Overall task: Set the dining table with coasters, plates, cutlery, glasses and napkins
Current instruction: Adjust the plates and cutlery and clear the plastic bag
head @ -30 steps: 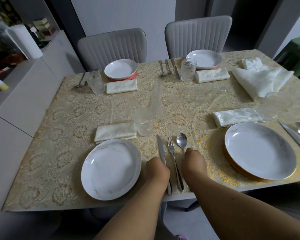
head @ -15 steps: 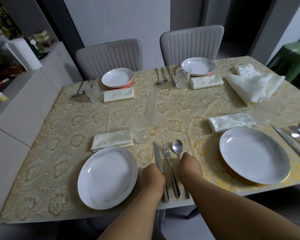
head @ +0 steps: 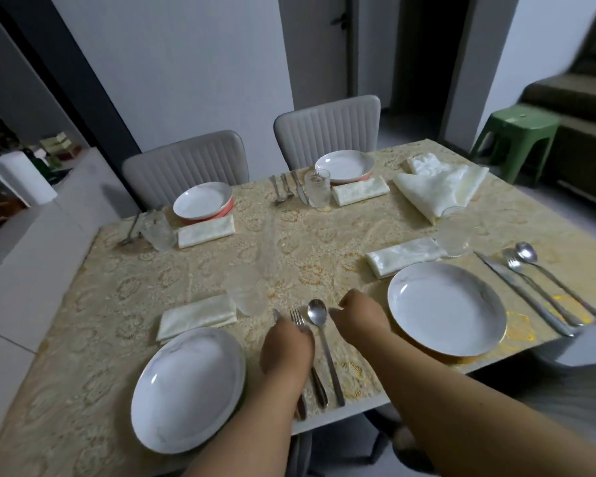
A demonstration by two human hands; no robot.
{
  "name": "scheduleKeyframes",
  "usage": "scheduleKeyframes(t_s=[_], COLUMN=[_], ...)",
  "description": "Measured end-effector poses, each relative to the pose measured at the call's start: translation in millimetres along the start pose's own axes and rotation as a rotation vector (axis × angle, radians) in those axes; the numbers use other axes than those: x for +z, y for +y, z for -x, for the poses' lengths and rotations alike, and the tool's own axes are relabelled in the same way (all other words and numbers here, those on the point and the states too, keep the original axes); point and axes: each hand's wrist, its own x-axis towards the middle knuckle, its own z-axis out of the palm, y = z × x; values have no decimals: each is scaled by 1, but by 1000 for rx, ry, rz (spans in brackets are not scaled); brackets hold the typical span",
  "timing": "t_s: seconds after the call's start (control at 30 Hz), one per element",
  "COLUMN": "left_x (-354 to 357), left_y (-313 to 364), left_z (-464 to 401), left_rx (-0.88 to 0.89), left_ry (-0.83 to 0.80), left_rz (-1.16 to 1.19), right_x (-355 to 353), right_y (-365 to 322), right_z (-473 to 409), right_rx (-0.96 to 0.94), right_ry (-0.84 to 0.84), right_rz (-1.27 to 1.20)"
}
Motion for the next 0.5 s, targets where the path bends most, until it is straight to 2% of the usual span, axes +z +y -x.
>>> scheduleKeyframes(t_s=[0.3, 0.5], left_x=[-32, -52], left_y=[42, 52], left_z=[45, 91], left_rx=[188, 286], left_ry=[5, -8], left_rz=[156, 234], right_x=[-62, -89], right_y=[8, 19], right_z=[57, 111], right_rx=[8, -37], right_ry=[269, 345], right_rz=[-208, -306])
